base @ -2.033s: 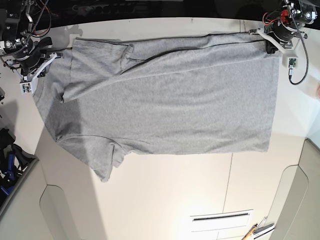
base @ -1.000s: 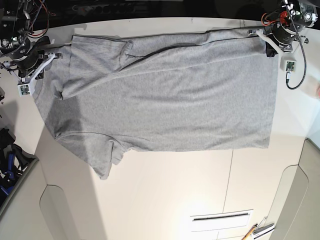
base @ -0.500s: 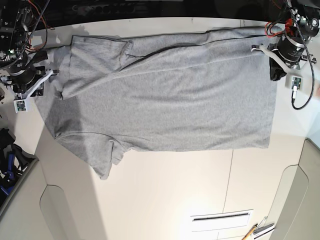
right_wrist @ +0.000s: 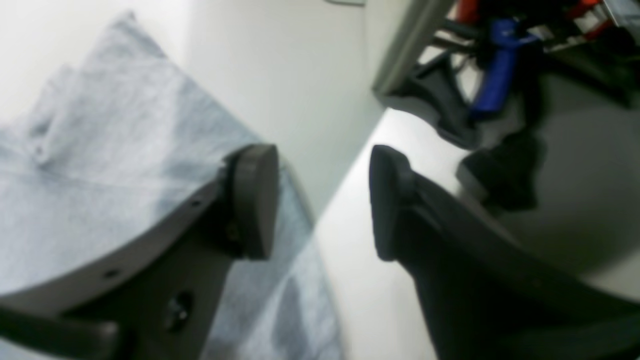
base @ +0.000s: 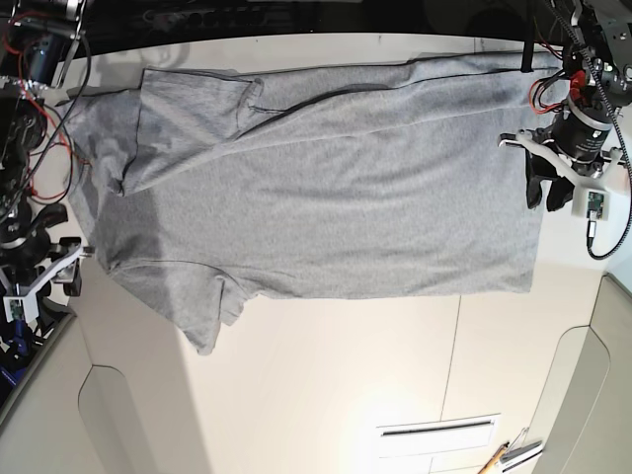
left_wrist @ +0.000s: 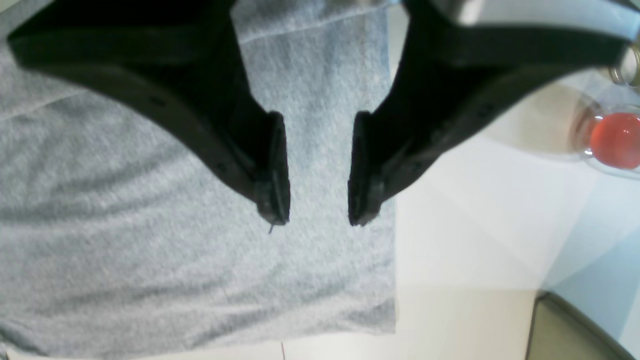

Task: Fold the T-shirt properly
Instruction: 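Move both grippers to the hem corners of the folded shirt, then grasp the hem corners with both grippers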

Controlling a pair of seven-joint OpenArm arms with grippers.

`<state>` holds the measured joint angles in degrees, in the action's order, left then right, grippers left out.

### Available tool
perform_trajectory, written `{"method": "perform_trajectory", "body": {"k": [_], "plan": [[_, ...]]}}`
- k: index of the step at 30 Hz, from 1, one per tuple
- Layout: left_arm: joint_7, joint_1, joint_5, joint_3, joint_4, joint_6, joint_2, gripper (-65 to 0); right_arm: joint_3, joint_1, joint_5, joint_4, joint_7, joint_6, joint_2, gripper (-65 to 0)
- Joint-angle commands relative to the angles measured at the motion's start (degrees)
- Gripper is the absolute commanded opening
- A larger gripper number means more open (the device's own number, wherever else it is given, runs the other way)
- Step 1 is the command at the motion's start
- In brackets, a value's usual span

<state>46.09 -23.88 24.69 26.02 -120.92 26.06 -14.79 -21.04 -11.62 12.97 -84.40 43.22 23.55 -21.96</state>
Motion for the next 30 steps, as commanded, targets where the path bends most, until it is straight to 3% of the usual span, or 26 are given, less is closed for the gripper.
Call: {"method": "perform_trajectory", "body": {"k": [1,8,11,18,20,23,30], "plan": [[-1.3,0.2,0.4,0.3,-0.5,0.3,-0.5,-41.7,-0.3,-3.3,2.1,3.2,-1.0,1.2,-1.7,-35.2],[-2.3,0.2,1.7,0.3,3.7,0.3,-0.5,-41.7,-0.1,-15.1,11.7,31.1,3.7,9.7,-3.8,-35.2],[-2.6,0.2,1.7,0.3,4.9,0.3,-0.5,-41.7,2.1,-15.4,15.0,35.7,5.3,10.2,-3.7,-35.2],[-2.6,0.9,1.7,0.3,5.6,0.3,-0.5,-41.7,11.0,-14.6,13.1,36.3,6.1,9.6,-3.7,-35.7],[-2.6,1.0,1.7,0.3,5.6,0.3,-0.5,-41.7,11.9,-14.7,12.2,36.3,6.1,9.6,-3.7,-43.1],[-4.0,1.9,1.7,0.3,6.2,0.3,-0.5,-41.7,11.9,-14.7,10.2,36.3,6.1,9.6,-3.7,-64.4],[-7.4,11.6,1.7,0.2,16.5,0.3,-2.4,-41.7,12.0,-14.5,9.7,36.3,6.1,9.6,-3.7,-65.0]]}}
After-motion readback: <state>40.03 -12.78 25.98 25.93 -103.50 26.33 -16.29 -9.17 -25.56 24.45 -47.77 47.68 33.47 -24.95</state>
